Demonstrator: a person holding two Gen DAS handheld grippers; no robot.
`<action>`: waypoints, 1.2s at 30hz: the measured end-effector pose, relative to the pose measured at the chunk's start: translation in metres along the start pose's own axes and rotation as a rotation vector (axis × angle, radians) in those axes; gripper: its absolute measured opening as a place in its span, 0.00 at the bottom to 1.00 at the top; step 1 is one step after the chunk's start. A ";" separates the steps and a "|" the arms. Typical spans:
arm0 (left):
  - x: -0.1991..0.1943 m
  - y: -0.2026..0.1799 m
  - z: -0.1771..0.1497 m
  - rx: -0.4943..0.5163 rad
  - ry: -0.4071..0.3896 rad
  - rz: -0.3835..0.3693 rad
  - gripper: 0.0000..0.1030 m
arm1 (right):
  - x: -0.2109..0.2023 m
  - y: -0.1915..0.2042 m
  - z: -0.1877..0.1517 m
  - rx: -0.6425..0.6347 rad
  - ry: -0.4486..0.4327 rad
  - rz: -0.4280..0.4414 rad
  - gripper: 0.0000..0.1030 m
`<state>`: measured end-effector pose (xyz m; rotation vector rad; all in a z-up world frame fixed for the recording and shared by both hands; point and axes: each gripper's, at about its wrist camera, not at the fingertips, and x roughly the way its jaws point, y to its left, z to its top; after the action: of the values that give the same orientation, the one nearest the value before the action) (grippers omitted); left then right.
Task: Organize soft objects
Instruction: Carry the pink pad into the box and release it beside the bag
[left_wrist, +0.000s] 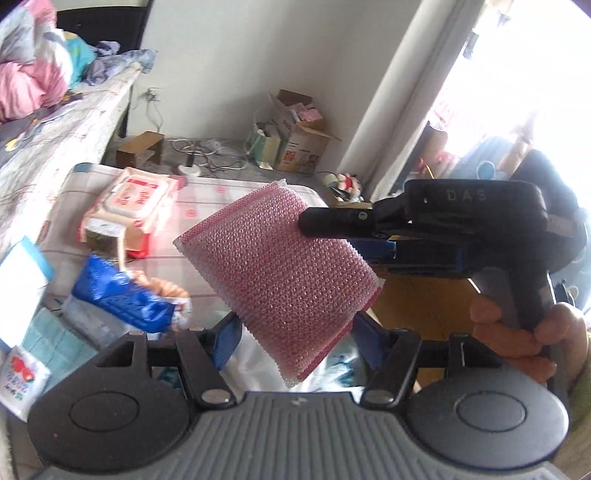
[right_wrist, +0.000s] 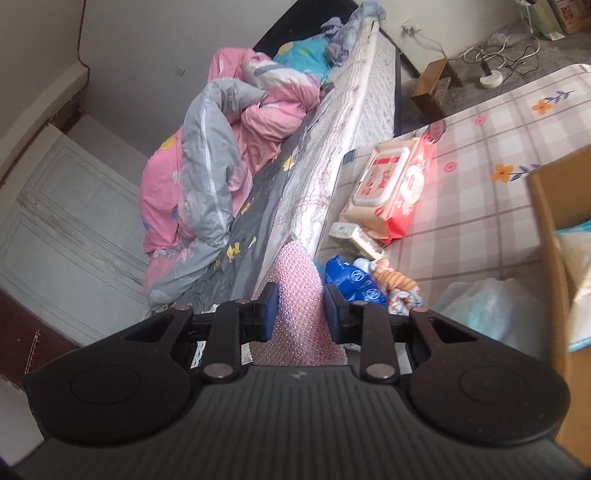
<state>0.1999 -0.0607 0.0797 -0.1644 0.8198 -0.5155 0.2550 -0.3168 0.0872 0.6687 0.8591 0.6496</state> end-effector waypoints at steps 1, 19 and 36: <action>0.011 -0.014 0.002 0.020 0.014 -0.021 0.65 | -0.016 -0.009 0.001 0.013 -0.020 -0.015 0.25; 0.179 -0.124 0.010 0.213 0.244 -0.042 0.65 | -0.126 -0.235 0.012 0.377 -0.157 -0.258 0.25; 0.166 -0.119 0.013 0.234 0.193 0.023 0.65 | -0.059 -0.277 0.024 0.135 -0.113 -0.584 0.38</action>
<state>0.2591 -0.2477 0.0195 0.1121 0.9408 -0.6081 0.3118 -0.5388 -0.0810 0.5312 0.9417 0.0290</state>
